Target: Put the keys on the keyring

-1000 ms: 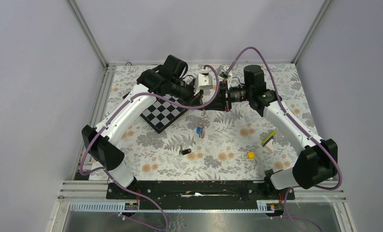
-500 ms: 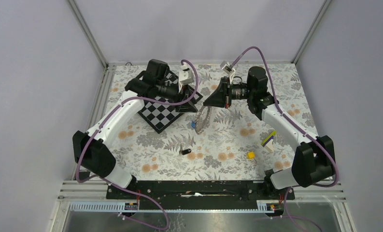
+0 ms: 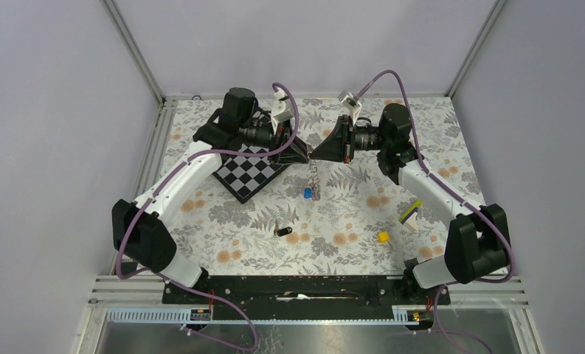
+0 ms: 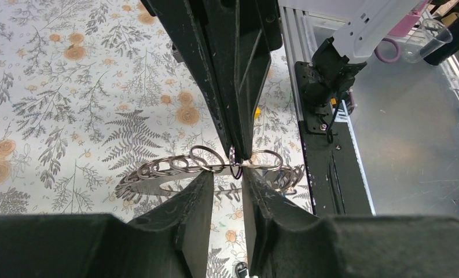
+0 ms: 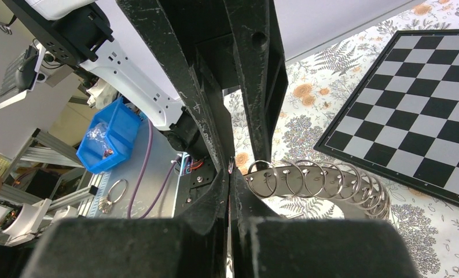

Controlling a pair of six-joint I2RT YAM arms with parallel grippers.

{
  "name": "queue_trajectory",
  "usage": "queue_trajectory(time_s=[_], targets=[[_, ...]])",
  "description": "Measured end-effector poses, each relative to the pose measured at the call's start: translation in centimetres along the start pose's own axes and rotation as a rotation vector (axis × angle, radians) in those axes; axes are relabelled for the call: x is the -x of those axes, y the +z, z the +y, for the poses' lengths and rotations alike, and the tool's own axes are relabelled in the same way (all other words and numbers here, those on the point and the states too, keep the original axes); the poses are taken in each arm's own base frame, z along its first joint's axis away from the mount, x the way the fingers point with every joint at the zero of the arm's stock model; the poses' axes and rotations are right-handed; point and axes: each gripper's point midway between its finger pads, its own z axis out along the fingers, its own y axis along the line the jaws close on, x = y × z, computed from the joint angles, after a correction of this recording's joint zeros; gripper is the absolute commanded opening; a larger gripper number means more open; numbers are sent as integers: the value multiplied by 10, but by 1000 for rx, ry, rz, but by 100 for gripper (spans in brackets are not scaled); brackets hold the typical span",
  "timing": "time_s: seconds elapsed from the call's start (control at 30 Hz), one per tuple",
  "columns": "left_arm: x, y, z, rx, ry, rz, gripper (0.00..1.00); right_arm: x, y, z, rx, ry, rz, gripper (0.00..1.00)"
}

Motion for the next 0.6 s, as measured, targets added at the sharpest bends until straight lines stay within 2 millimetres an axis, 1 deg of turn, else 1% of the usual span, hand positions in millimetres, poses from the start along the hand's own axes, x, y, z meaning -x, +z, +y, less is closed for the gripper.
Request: queue_trajectory(time_s=[0.23, 0.33, 0.43, 0.47, 0.57, 0.6], targets=[[3, 1, -4, -23, -26, -17, 11, 1, -1, -1, -1, -8, -5, 0], [2, 1, -5, -27, -35, -18, 1, 1, -1, -1, -3, -8, -5, 0], [2, 1, -5, -28, -44, -17, 0, 0, -1, -2, -3, -9, -4, 0], [2, 1, -5, -29, -47, -18, 1, -1, -1, -2, -4, -13, -3, 0], [1, 1, -5, -30, -51, -17, 26, -2, -1, -3, -6, -30, 0, 0], [1, 1, -6, -30, -55, -18, 31, -2, -2, -4, -7, -29, 2, 0]])
